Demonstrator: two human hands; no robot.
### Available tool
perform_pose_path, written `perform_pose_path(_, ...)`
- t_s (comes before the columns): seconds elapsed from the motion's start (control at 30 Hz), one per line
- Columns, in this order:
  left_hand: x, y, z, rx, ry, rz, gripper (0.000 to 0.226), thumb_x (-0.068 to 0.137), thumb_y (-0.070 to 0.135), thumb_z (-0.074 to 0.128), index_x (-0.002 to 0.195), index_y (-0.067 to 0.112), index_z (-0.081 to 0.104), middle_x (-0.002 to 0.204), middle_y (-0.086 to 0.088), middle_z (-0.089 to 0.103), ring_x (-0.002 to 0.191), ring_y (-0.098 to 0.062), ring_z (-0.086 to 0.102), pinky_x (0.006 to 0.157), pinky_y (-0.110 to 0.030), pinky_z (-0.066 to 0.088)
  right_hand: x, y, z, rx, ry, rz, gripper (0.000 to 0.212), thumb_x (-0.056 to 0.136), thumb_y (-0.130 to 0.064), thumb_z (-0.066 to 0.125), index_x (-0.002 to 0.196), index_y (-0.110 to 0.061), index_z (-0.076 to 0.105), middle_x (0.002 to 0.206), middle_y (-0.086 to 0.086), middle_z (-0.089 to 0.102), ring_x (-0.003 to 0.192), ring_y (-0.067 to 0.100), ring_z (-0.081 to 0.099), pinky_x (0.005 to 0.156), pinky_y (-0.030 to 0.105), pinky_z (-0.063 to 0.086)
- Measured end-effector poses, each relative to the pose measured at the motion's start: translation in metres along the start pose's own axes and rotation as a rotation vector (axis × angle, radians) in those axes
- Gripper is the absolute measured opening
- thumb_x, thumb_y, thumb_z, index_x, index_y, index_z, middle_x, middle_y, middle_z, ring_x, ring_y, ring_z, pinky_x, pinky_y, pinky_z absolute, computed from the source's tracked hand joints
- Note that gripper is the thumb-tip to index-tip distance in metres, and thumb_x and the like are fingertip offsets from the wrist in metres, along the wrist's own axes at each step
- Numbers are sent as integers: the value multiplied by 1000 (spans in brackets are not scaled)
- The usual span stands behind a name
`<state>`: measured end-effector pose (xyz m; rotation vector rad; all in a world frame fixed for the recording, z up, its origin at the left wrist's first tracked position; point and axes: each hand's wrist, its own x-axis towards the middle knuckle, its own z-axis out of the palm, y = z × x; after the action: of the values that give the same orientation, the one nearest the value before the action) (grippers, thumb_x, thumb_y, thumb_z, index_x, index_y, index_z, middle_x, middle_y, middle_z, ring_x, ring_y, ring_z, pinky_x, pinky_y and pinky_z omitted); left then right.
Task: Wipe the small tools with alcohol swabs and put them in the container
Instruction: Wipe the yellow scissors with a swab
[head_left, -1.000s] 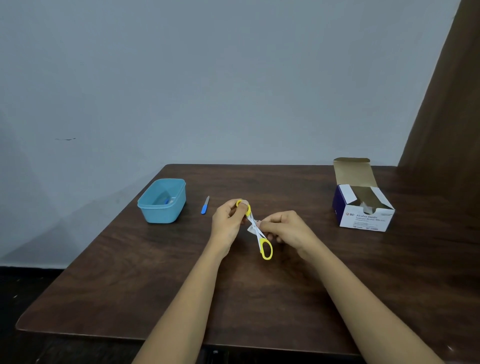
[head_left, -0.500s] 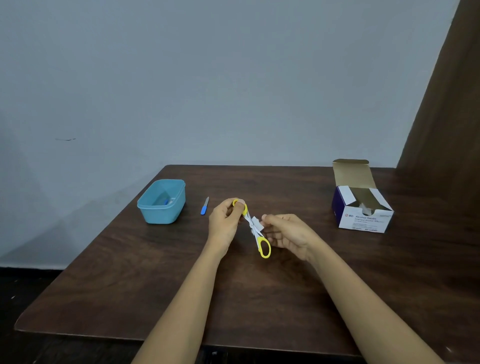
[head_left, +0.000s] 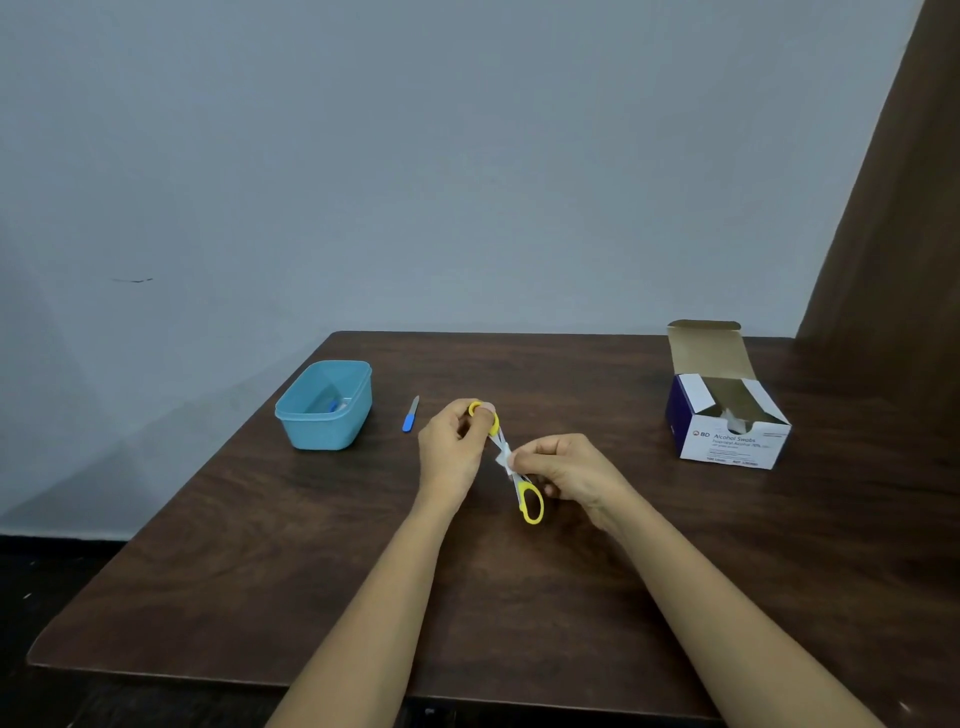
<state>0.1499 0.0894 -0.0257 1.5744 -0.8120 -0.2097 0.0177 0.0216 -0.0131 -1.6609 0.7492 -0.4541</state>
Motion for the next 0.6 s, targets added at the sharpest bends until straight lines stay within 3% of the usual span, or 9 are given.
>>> perform_pose_path(0.2, 2, 1, -3, -7, 40, -28, 15, 94, 25, 57, 94, 16, 69, 82, -1, 67, 81, -18, 63, 72, -28, 51, 0, 3, 4, -31, 21, -74, 12, 86, -18, 68, 77, -13, 74, 62, -7, 65, 55, 0, 54, 54, 11, 42)
perform_pose_path(0.4, -1, -1, -1, -8, 50, -38, 13, 94, 24, 57, 85, 21, 66, 80, -4, 67, 77, -17, 61, 70, -31, 51, 0, 7, 11, -32, 66, -104, 25, 88, -26, 67, 84, -3, 75, 62, 2, 65, 55, 7, 55, 61, 20, 46)
perform_pose_path(0.6, 1, 6, -5, -21, 85, -52, 17, 94, 23, 57, 93, 11, 70, 75, 5, 60, 74, -11, 57, 64, -19, 45, 0, -2, 3, 16, -25, -25, 13, 85, -19, 70, 78, -8, 73, 60, -9, 67, 51, -6, 57, 51, 4, 39)
